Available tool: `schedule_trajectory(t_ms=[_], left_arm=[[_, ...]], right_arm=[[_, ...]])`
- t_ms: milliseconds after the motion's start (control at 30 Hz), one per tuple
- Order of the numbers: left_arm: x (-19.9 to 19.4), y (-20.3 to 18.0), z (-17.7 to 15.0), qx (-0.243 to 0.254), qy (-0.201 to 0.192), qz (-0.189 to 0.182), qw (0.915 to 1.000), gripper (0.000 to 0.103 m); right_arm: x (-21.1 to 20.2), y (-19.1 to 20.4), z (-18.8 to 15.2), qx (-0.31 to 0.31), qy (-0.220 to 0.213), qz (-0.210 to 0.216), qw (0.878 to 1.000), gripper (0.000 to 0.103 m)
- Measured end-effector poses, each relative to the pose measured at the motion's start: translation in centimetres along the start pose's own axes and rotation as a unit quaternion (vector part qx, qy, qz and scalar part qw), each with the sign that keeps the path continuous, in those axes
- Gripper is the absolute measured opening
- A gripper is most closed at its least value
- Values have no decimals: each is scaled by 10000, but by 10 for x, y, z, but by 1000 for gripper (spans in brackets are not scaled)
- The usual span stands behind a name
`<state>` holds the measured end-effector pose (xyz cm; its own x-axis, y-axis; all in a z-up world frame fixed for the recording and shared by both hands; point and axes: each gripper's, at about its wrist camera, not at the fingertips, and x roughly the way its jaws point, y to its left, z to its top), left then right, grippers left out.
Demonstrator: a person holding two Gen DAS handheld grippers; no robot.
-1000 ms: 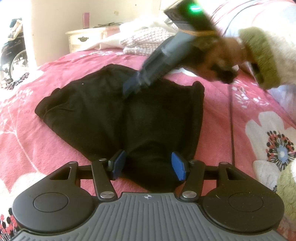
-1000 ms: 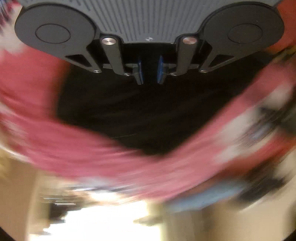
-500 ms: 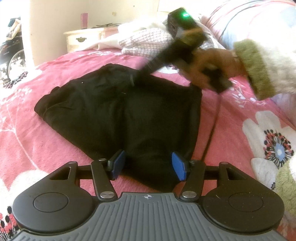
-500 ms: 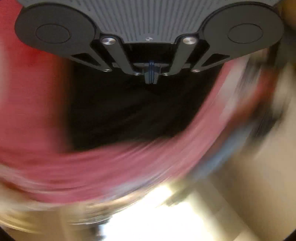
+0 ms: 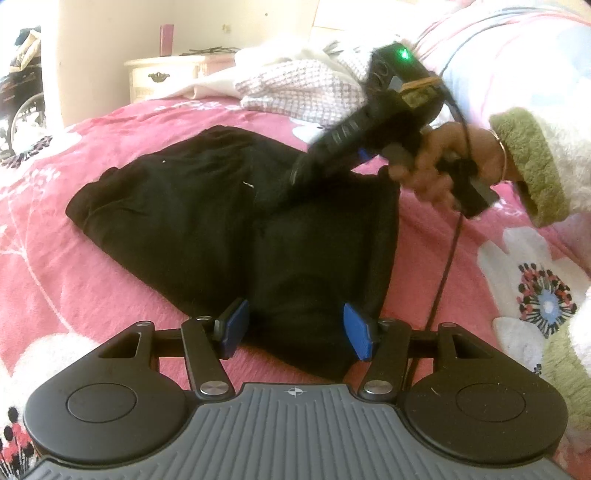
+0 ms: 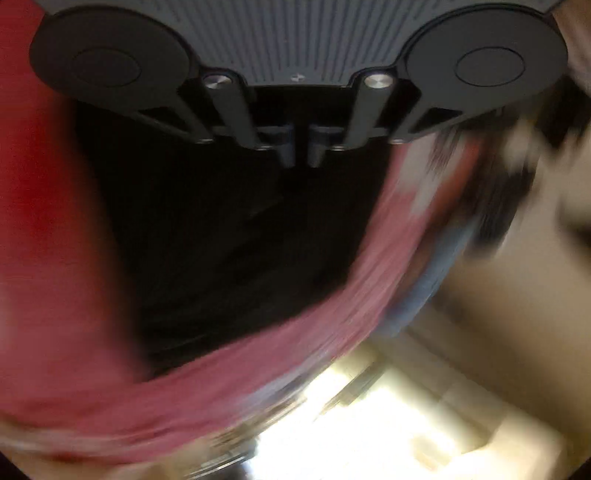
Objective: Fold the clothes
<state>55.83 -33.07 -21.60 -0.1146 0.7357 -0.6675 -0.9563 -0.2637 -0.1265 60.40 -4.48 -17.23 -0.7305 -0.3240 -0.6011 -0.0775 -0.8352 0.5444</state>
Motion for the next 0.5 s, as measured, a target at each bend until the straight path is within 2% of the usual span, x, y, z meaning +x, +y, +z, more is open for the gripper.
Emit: schedule_trajectory(t_ms=[33, 67, 200, 233, 300, 333, 367, 433, 500], left_arm=[[-1, 1, 0, -25, -9, -17, 10000, 57], [-1, 2, -1, -49, -18, -34, 10000, 57], [-4, 6, -3, -114, -82, -92, 9999, 57], [-5, 7, -2, -124, -94, -106, 9998, 57], [-5, 7, -2, -125, -99, -135, 9998, 57], [-5, 7, -3, -112, -94, -146, 9998, 57], [-5, 7, -3, -86, -91, -153, 9998, 57], [-5, 7, -5, -38, -96, -165, 9998, 57], [-6, 8, -5, -35, -107, -189, 9998, 57]], right_arm=[[-11, -3, 0, 38, -172, -235, 9996, 0], [-21, -6, 0, 75, -344, -470, 9983, 10], [-64, -18, 0, 225, -1026, -1404, 9845, 9], [-63, -1, -7, -131, -863, -1260, 9882, 9], [-46, 44, -31, -1056, -139, -682, 9920, 9], [-36, 60, -44, -1504, 212, -481, 9872, 10], [-29, 68, -56, -1873, 434, -519, 9800, 10], [-25, 51, -69, -1944, 607, -1258, 9709, 10], [-45, 23, -63, -1352, 285, -1834, 9733, 0]])
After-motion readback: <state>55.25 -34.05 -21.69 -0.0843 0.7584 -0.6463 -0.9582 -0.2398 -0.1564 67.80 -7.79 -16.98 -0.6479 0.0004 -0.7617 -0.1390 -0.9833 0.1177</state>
